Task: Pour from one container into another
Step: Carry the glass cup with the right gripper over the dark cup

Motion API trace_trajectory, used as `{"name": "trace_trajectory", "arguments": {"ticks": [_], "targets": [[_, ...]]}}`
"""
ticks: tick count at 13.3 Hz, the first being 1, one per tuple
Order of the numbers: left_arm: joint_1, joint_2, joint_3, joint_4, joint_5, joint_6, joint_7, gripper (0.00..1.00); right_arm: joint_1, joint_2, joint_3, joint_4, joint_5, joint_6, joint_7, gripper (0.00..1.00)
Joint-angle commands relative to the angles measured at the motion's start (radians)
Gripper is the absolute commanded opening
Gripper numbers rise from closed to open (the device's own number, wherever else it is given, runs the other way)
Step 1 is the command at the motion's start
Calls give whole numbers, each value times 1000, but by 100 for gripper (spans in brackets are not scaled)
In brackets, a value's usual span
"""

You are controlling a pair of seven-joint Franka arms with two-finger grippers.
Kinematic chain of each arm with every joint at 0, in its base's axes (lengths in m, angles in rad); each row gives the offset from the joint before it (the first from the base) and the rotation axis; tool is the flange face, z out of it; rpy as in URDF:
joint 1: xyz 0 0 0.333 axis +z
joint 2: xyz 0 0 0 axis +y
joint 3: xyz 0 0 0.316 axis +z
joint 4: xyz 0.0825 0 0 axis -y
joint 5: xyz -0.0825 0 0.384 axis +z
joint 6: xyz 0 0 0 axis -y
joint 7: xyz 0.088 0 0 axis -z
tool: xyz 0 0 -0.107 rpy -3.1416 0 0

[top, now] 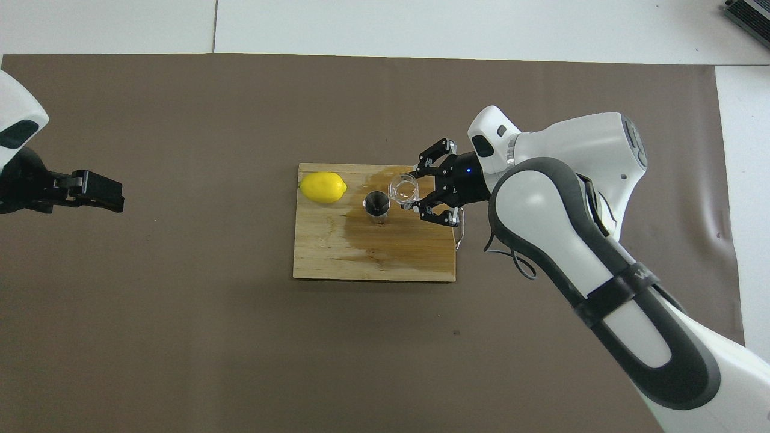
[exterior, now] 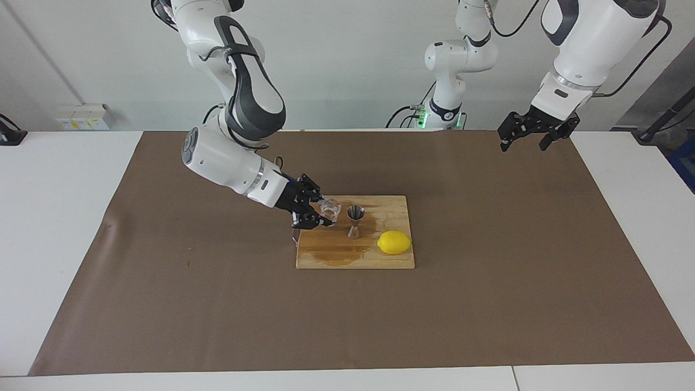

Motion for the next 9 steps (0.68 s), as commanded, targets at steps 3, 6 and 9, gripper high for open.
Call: {"name": "trace_trajectory", "arguments": {"ticks": [3,6,9], "targets": [[-4,-18,3,-12,16,-8,-9,100,16,-44,-9,-32,-98,23,90,0],[-4,-16,3,-12,16,-8,-9,100,33,-45,-14,-32,-176,20,156,0],[-4,-16,3,-12,16,-8,-9,100,43,-56,-14,-30,-243,6,199,0]]}}
